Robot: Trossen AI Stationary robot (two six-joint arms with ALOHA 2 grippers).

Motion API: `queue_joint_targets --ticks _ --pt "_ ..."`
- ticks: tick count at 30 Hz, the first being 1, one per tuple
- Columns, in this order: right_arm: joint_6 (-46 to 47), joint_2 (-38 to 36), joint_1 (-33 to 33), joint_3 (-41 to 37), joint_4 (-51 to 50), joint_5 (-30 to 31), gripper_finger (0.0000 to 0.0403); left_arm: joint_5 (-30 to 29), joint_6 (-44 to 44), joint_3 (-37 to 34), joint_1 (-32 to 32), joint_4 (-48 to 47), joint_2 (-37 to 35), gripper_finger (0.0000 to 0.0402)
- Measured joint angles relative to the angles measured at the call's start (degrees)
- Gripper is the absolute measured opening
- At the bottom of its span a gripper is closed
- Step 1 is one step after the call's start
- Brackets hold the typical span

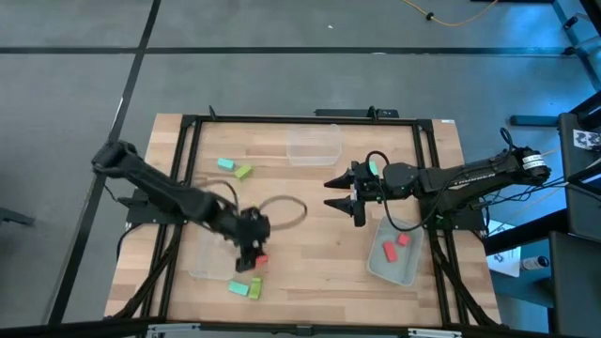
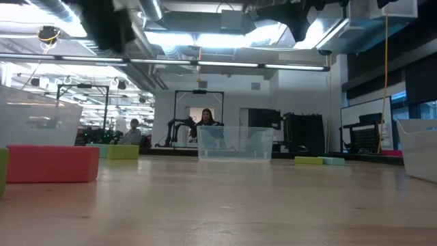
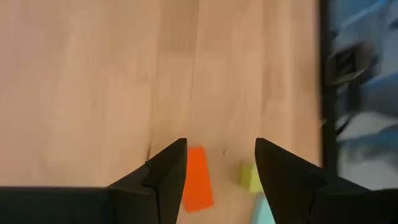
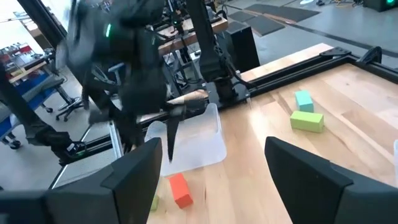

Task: Sort & place blocks by color
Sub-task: Put the orange block into the gray bin

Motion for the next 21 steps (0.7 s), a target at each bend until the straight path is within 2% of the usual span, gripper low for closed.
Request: queue_joint_targets --ticks 4,8,15,21 --pt "0.0 0.0 0.0 0.0 -0.5 0.0 0.0288 0.0 -2.3 -0.1 -3.1 -0.2 7.4 0.0182" --pt "-0.1 0.0 0.0 0.0 -1.0 0.0 0.0288 0.5 -4.3 -0.1 -3.9 0.9 11.9 0.0182" --pt "0.0 0.0 0.0 0.0 -2.1 0.0 0.0288 -6.8 -4.6 -0.1 -4.0 0.9 12.7 0.0183" --pt "-0.1 0.0 0.0 0.0 -2.3 0.0 0.0288 -6.4 -4.5 -0.1 -4.5 1.3 12.7 0.0188"
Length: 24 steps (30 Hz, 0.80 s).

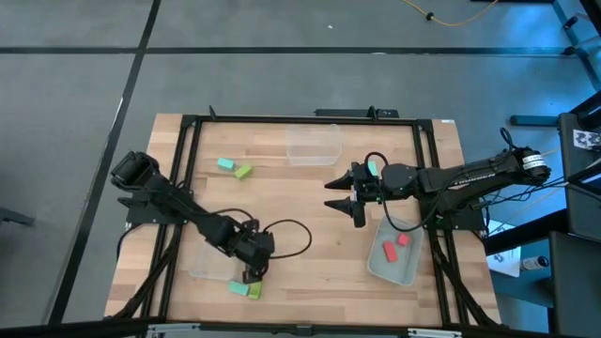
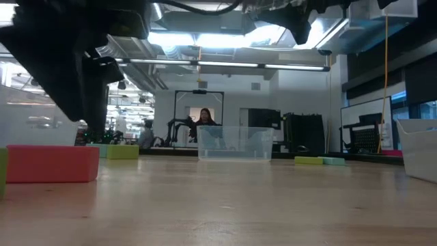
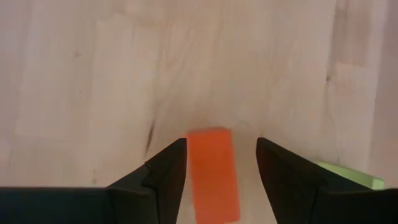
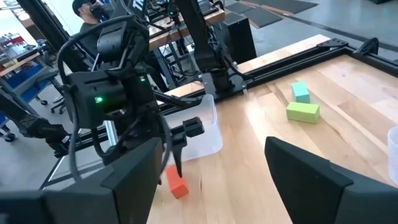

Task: Sort & place blocks by color
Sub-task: Put the orange block into the gray bin

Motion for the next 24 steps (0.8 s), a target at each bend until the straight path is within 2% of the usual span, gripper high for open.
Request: queue_joint_targets --ticks 13,24 --pt "-1.5 0.0 0.0 0.0 -0.1 0.0 0.0288 0.9 -0.4 0.0 0.1 0.1 1.2 0.0217" --pt "-1.6 0.0 0.0 0.0 -0.1 0.0 0.0288 1.1 -0.6 0.0 0.2 0.3 4.3 0.0219"
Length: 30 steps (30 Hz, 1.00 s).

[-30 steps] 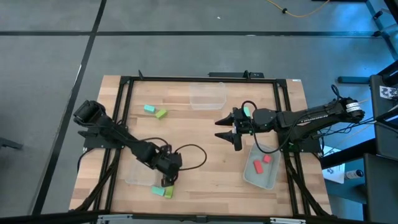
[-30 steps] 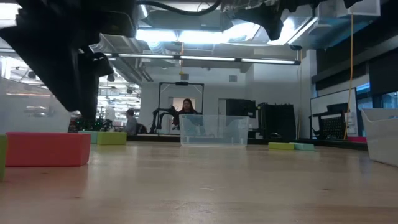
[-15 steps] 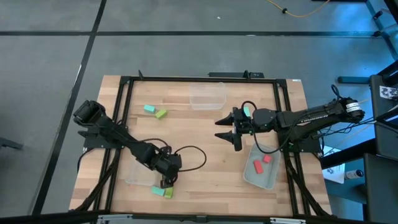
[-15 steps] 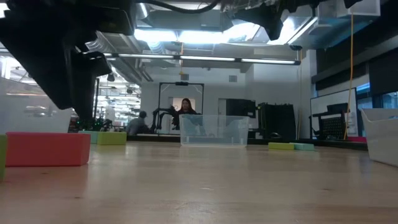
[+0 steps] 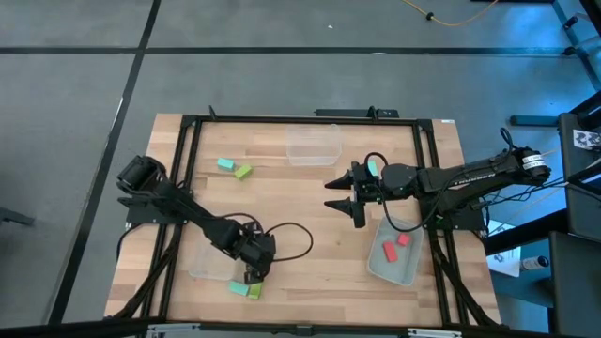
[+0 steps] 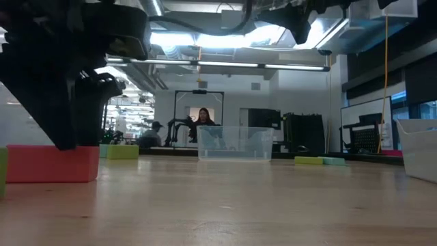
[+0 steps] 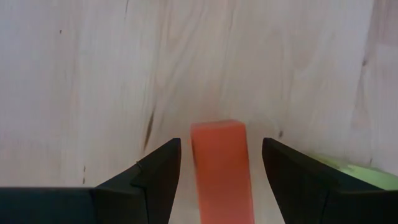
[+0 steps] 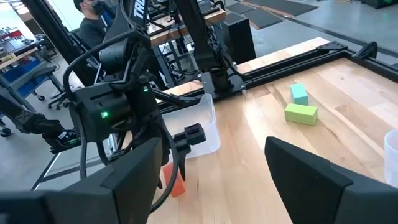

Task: Sort & place blocks by color
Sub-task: Put the orange block into the gray bin

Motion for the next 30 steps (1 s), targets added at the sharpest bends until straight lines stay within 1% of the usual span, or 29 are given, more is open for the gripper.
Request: queue_joint_targets --ticks 8,17,19,21,25,30 --pt "0.0 0.0 0.0 0.0 0.0 0.1 0.0288 2.7 -3.6 0.0 0.3 -0.2 3.5 0.0219" --pt "0.0 0.0 0.0 0.0 -0.1 0.2 0.0288 3.5 -4.5 0.1 0.7 -0.1 3.9 0.0214" --pt "0.0 0.0 0.0 0.0 -0.1 0.2 0.0288 3.9 -4.5 0.1 0.7 -0.2 3.9 0.0204" --pt "0.0 0.0 0.0 0.0 -0.1 0.2 0.0288 4.1 -4.5 0.1 1.0 -0.4 3.9 0.0183" --pt "0.0 0.0 0.0 0.0 0.0 0.2 0.0288 6.2 -4.4 0.0 2.4 -1.0 2.9 0.0122" --pt "-0.9 0.0 0.0 0.0 0.0 0.1 0.0288 5.4 0.2 -0.1 5.6 -2.1 -2.7 0.0120"
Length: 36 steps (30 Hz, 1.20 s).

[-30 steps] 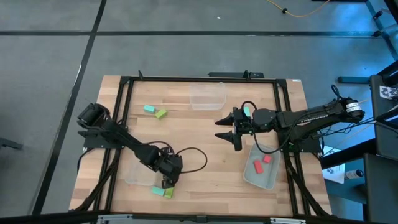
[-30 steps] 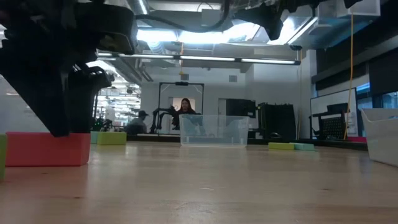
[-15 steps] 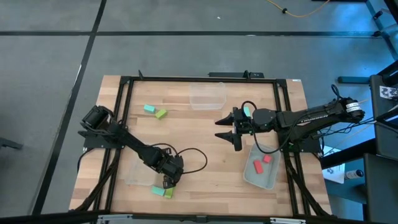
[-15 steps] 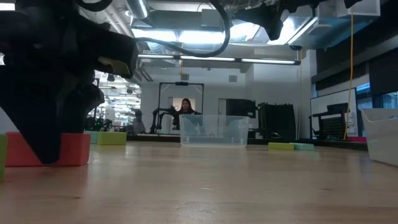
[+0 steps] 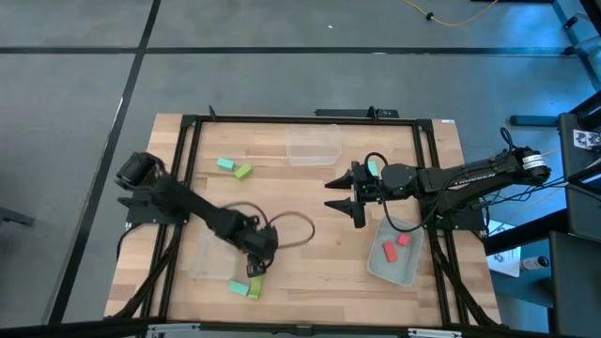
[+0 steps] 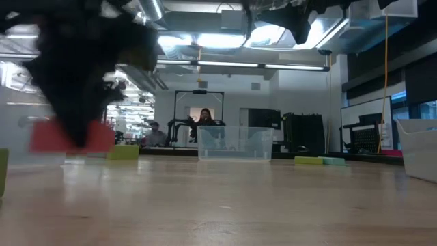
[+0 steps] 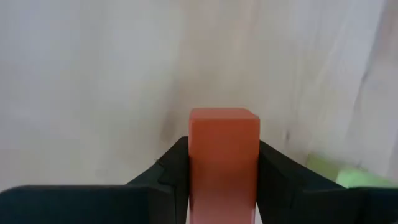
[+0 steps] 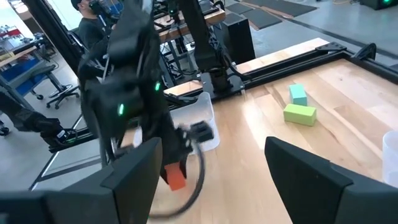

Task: Sort & place blocks by color
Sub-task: Put the orange block into the gray bin

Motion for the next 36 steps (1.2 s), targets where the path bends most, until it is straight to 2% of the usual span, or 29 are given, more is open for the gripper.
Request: queue_joint_targets --ticks 7,11,14,18,22,28,31,36 --pt "-1.3 0.0 0.0 0.0 0.4 0.0 0.0288 -8.4 7.7 0.0 8.0 3.3 -14.6 0.0120" --pt "-1.8 0.0 0.0 0.0 1.1 0.0 0.0288 -14.6 14.9 0.0 12.9 11.8 -22.6 0.0120" --pt "-1.8 0.0 0.0 0.0 1.8 0.0 0.0288 -16.9 20.0 -0.5 16.1 22.0 -26.5 0.0120" --pt "-1.9 0.0 0.0 0.0 3.4 0.0 0.0288 -12.8 23.9 -4.3 19.1 38.6 -28.0 0.0120" --pt "-4.3 0.0 0.0 0.0 4.4 0.0 0.0288 -7.5 23.0 -9.4 20.7 49.3 -27.5 0.0120" --pt "-4.7 0.0 0.0 0.0 4.3 0.0 0.0288 -6.7 20.7 -17.0 20.9 65.4 -27.2 0.0120" --pt "-4.8 0.0 0.0 0.0 4.3 0.0 0.0288 -7.0 19.5 -19.3 20.9 70.0 -27.1 0.0120" --pt "-4.9 0.0 0.0 0.0 4.3 0.0 0.0288 -7.1 19.4 -19.5 20.9 70.9 -27.1 0.0120"
